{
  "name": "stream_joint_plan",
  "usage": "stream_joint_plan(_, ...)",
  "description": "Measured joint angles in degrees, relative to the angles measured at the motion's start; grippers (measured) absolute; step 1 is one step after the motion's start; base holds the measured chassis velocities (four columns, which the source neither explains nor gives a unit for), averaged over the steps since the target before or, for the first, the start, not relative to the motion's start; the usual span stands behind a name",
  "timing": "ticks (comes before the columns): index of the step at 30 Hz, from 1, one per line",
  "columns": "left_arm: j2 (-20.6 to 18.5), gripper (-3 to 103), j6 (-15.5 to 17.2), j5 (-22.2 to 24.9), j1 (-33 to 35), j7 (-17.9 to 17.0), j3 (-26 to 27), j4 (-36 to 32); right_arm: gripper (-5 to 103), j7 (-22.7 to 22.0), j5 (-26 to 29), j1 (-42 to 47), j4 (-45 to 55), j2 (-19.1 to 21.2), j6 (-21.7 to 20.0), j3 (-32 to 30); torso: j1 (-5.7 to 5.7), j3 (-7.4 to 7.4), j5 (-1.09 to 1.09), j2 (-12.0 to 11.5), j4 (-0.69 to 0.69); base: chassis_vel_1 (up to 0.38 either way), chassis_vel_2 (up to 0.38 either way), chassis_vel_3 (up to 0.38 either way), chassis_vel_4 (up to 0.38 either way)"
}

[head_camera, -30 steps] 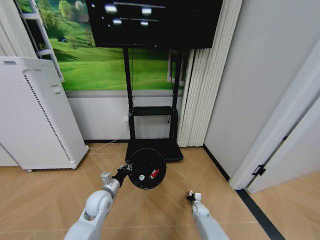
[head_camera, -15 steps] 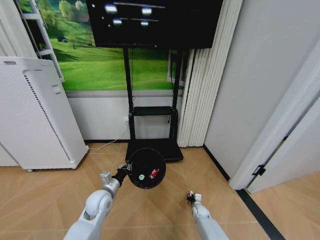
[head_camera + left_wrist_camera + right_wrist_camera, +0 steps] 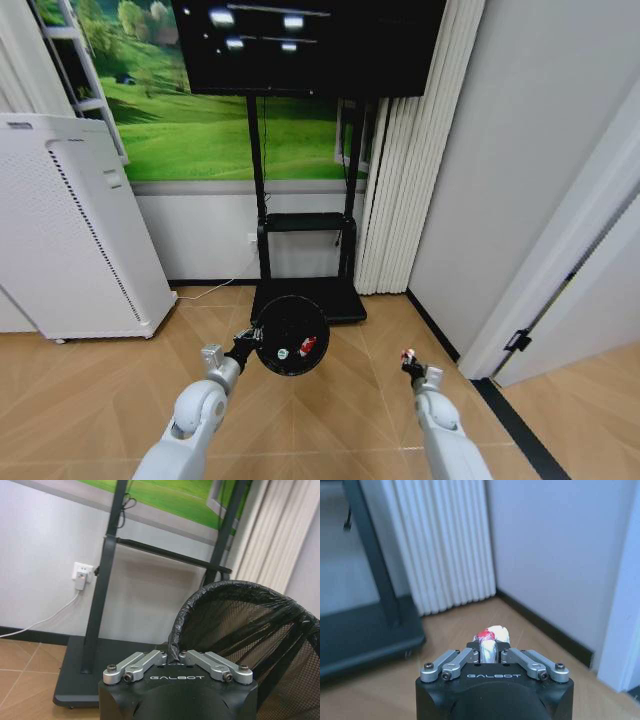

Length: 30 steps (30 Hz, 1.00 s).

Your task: Pick up the trash bin and place the garbage on the floor into it.

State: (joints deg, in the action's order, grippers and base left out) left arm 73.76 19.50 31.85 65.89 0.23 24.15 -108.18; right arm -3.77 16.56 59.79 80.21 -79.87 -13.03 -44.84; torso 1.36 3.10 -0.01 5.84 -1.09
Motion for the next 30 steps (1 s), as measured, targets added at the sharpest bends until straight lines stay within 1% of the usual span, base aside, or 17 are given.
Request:
stream_joint_plan(1, 0.00, 4, 0.00, 0.00, 0.00, 0.00, 0.00, 0.00, 15, 0.00, 0.00, 0.00, 0.00, 0.00, 0.00, 0.00, 0.00, 0.00, 0.00, 0.00, 0.00, 0.000, 0.000, 0.000, 0.000)
stream_joint_plan(4, 0.55, 4, 0.00, 1.06, -1.27, -0.52, 0.59, 2.49, 15, 0.45, 3.50, 0.47, 5.44, 0.10, -1.18, -2.57, 0.00, 0.00, 0.01, 0.00, 0.00, 0.000, 0.000, 0.000, 0.000)
stream_joint_plan(5, 0.55, 4, 0.00, 1.06, -1.27, -0.52, 0.59, 2.49, 15, 0.45, 3.50, 0.47, 5.44, 0.10, -1.18, -2.57, 0.00, 0.00, 0.01, 0.00, 0.00, 0.000, 0.000, 0.000, 0.000)
stream_joint_plan(7, 0.89, 4, 0.00, 2.08, -2.20, -1.07, 0.56, 4.12, 15, 1.37, 5.28, 0.48, 9.44, 0.13, -1.79, -3.73, 0.00, 0.00, 0.03, 0.00, 0.01, 0.000, 0.000, 0.000, 0.000)
stream_joint_plan(8, 0.89, 4, 0.00, 2.08, -2.20, -1.07, 0.56, 4.12, 15, 1.37, 5.28, 0.48, 9.44, 0.13, -1.79, -3.73, 0.00, 0.00, 0.03, 0.00, 0.01, 0.000, 0.000, 0.000, 0.000)
stream_joint_plan(11, 1.49, 4, 0.13, 3.23, -3.36, -1.54, 0.10, 6.22, 15, 2.69, 7.23, 0.59, 14.25, 0.42, -2.22, -4.25, 0.00, 0.00, 0.00, 0.00, 0.02, 0.000, 0.000, 0.000, 0.000)
stream_joint_plan(14, 2.31, 4, 0.42, 4.16, -4.83, -1.82, -1.00, 9.44, 15, 4.46, 12.01, 2.10, 22.26, 0.89, -4.68, -3.32, 0.00, 0.00, -0.01, 0.00, 0.00, 0.000, 0.000, 0.000, 0.000)
stream_joint_plan(15, 2.31, 4, 0.42, 4.16, -4.83, -1.82, -1.00, 9.44, 15, 4.46, 12.01, 2.10, 22.26, 0.89, -4.68, -3.32, 0.00, 0.00, -0.01, 0.00, 0.00, 0.000, 0.000, 0.000, 0.000)
stream_joint_plan(18, 3.07, 4, 0.81, 4.83, -6.32, -1.75, -2.27, 12.01, 15, 6.59, 14.56, 4.67, 28.73, 1.15, -7.21, -0.42, 0.00, 0.00, 0.00, 0.00, 0.01, 0.000, 0.000, 0.000, 0.000)
stream_joint_plan(19, 3.07, 4, 0.81, 4.83, -6.32, -1.75, -2.27, 12.01, 15, 6.59, 14.56, 4.67, 28.73, 1.15, -7.21, -0.42, 0.00, 0.00, 0.00, 0.00, 0.01, 0.000, 0.000, 0.000, 0.000)
stream_joint_plan(22, 3.33, 4, 1.26, 5.60, -8.03, -1.00, -3.71, 14.31, 15, 10.08, 15.09, 8.03, 34.81, 1.19, -9.35, 3.62, 0.00, 0.00, 0.01, 0.00, -0.01, 0.000, 0.000, 0.000, 0.000)
stream_joint_plan(23, 3.33, 4, 1.26, 5.60, -8.03, -1.00, -3.71, 14.31, 15, 10.08, 15.09, 8.03, 34.81, 1.19, -9.35, 3.62, 0.00, 0.00, 0.01, 0.00, -0.01, 0.000, 0.000, 0.000, 0.000)
stream_joint_plan(25, 3.33, 4, 1.66, 6.28, -9.10, -0.57, -4.36, 15.33, 15, 12.83, 14.99, 9.93, 37.62, 1.41, -10.56, 6.59, 0.00, 0.00, 0.00, 0.00, 0.00, 0.000, 0.000, 0.000, 0.000)
stream_joint_plan(26, 3.33, 4, 1.66, 6.28, -9.10, -0.57, -4.36, 15.33, 15, 12.83, 14.99, 9.93, 37.62, 1.41, -10.56, 6.59, 0.00, 0.00, 0.00, 0.00, 0.00, 0.000, 0.000, 0.000, 0.000)
stream_joint_plan(28, 3.41, 4, 2.01, 6.79, -10.06, -0.17, -4.88, 16.10, 15, 14.31, 13.93, 10.91, 38.31, 1.97, -10.93, 10.71, 0.00, 0.00, -0.01, 0.00, 0.00, 0.000, 0.000, 0.000, 0.000)
stream_joint_plan(29, 3.41, 4, 2.01, 6.79, -10.06, -0.17, -4.88, 16.10, 15, 14.31, 13.93, 10.91, 38.31, 1.97, -10.93, 10.71, 0.00, 0.00, -0.01, 0.00, 0.00, 0.000, 0.000, 0.000, 0.000)
stream_joint_plan(30, 3.54, 4, 2.07, 6.83, -10.48, 0.02, -5.14, 16.53, 15, 14.73, 13.24, 11.10, 38.28, 2.23, -10.97, 12.90, 0.00, 0.01, 0.01, 0.00, 0.00, 0.000, 0.000, 0.000, 0.000)
